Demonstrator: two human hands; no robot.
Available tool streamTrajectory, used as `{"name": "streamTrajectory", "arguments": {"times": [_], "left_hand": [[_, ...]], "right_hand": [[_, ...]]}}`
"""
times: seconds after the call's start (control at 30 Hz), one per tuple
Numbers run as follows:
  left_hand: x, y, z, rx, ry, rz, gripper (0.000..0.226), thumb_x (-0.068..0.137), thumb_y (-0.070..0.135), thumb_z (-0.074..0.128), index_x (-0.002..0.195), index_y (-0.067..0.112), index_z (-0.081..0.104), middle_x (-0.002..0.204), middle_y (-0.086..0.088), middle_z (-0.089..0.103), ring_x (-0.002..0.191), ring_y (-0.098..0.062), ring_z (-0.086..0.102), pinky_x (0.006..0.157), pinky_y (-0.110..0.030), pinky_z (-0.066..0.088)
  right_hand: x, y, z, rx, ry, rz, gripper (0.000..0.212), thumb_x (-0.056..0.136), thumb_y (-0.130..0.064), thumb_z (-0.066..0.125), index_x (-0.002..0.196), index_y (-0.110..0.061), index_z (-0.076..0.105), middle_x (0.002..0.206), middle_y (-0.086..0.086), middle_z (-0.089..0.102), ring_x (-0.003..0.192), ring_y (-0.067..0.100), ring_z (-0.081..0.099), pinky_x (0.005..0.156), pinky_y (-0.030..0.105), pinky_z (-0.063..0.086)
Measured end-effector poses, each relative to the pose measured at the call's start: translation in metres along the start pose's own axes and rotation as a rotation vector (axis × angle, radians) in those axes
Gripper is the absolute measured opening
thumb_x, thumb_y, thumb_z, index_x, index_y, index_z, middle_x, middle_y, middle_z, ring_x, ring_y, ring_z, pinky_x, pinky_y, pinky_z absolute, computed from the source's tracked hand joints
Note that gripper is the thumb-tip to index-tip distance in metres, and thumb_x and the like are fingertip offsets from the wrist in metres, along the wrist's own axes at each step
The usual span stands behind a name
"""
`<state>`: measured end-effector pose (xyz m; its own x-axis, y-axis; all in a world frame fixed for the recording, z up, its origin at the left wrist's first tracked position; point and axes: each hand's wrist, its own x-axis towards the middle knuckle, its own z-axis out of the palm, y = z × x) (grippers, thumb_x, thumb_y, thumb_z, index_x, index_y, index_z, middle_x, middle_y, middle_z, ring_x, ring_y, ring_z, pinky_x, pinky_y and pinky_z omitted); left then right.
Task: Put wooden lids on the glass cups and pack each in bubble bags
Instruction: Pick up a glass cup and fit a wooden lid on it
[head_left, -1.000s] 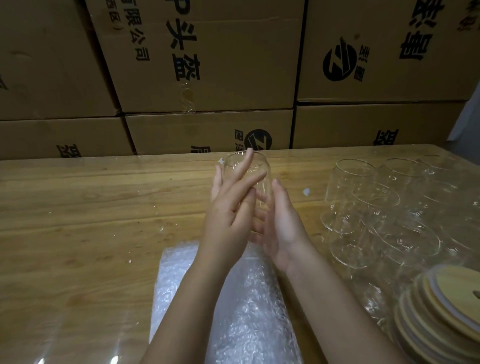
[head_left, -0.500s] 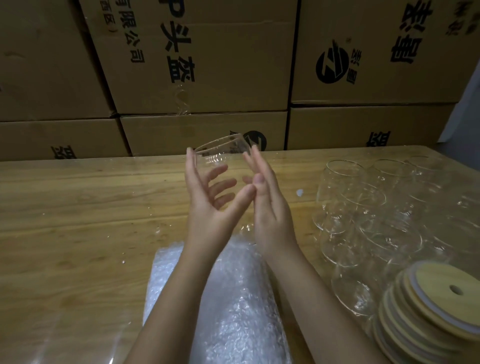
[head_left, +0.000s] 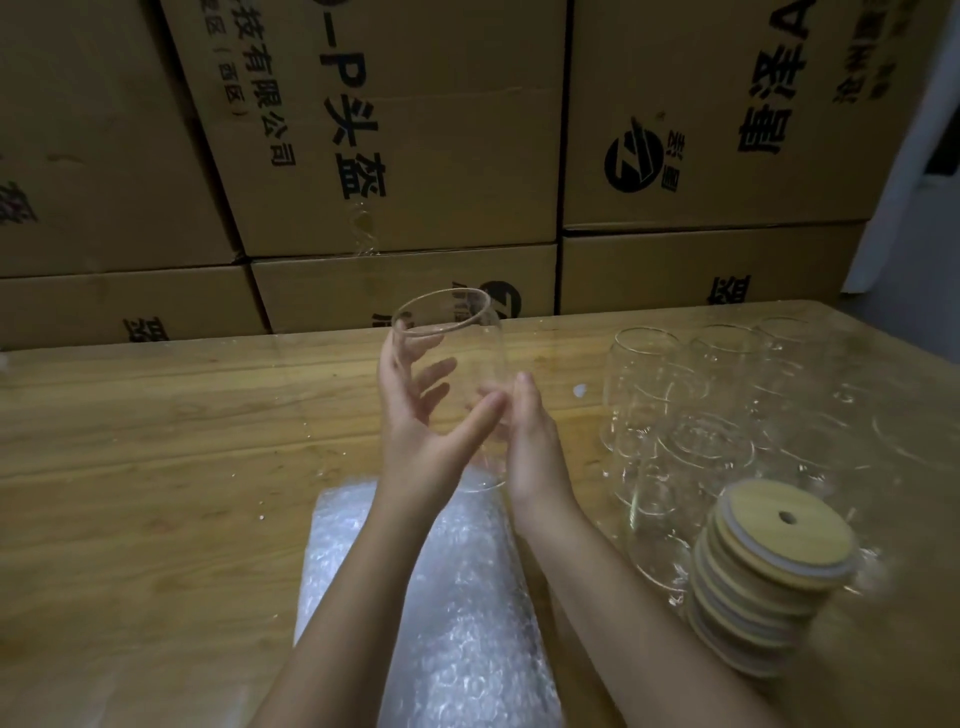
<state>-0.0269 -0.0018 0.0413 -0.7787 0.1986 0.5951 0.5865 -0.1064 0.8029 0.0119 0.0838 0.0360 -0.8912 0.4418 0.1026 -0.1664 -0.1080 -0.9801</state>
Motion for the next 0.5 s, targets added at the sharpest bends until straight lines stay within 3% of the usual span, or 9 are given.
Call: {"name": "streamTrajectory", "arguments": {"times": [0.1, 0.17, 0.27, 0.33, 0.4, 0.5], "left_hand": [[-0.008, 0.002, -0.001, 0.007, 0.055, 0.044, 0.097, 0.067, 0.042, 0.076, 0.146, 0.026, 0.022, 0.137, 0.011, 0.044, 0.121, -0.009, 0.053, 0.099, -0.023, 0.043], [-0.013, 0.003, -0.003, 0.028, 0.056, 0.067, 0.096, 0.066, 0.044, 0.076, 0.144, 0.036, 0.021, 0.137, 0.018, 0.043, 0.122, -0.01, 0.052, 0.101, -0.027, 0.043], [-0.02, 0.003, -0.009, 0.031, -0.014, 0.019, 0.096, 0.062, 0.05, 0.076, 0.138, 0.057, 0.017, 0.137, 0.015, 0.049, 0.118, -0.01, 0.057, 0.096, -0.032, 0.048], [-0.022, 0.0, -0.012, 0.02, -0.049, -0.034, 0.095, 0.06, 0.051, 0.076, 0.132, 0.064, 0.016, 0.125, 0.005, 0.058, 0.109, -0.012, 0.063, 0.087, -0.026, 0.054], [-0.023, -0.004, -0.014, 0.008, -0.047, -0.052, 0.095, 0.061, 0.049, 0.076, 0.133, 0.063, 0.015, 0.117, -0.002, 0.061, 0.106, -0.015, 0.065, 0.083, -0.022, 0.053], [-0.021, -0.008, -0.013, -0.023, 0.001, -0.031, 0.096, 0.063, 0.047, 0.078, 0.135, 0.061, 0.016, 0.119, -0.001, 0.06, 0.109, -0.017, 0.064, 0.094, -0.037, 0.051]], "right_hand": [[-0.01, -0.006, -0.001, 0.057, -0.105, 0.125, 0.047, 0.097, -0.061, 0.022, 0.11, -0.036, 0.06, 0.102, -0.019, 0.056, 0.092, 0.007, 0.059, 0.073, 0.035, 0.058], [-0.016, -0.007, -0.004, 0.107, -0.167, 0.195, 0.045, 0.095, -0.063, 0.024, 0.11, -0.036, 0.056, 0.103, -0.012, 0.055, 0.089, 0.02, 0.066, 0.068, 0.039, 0.06], [-0.021, -0.002, -0.009, 0.151, -0.235, 0.296, 0.051, 0.096, -0.063, 0.026, 0.119, -0.028, 0.056, 0.115, 0.004, 0.057, 0.087, 0.033, 0.071, 0.066, 0.044, 0.06], [-0.022, 0.001, -0.013, 0.11, -0.254, 0.332, 0.055, 0.097, -0.061, 0.026, 0.126, -0.025, 0.055, 0.123, 0.011, 0.056, 0.089, 0.034, 0.07, 0.067, 0.044, 0.06], [-0.023, -0.003, -0.017, -0.003, -0.256, 0.312, 0.048, 0.098, -0.059, 0.025, 0.119, -0.03, 0.057, 0.123, 0.011, 0.058, 0.09, 0.03, 0.07, 0.068, 0.041, 0.06], [-0.034, -0.012, -0.027, -0.242, -0.263, 0.211, 0.028, 0.1, -0.048, 0.036, 0.116, -0.038, 0.056, 0.124, -0.002, 0.057, 0.097, 0.018, 0.065, 0.081, 0.039, 0.059]]}}
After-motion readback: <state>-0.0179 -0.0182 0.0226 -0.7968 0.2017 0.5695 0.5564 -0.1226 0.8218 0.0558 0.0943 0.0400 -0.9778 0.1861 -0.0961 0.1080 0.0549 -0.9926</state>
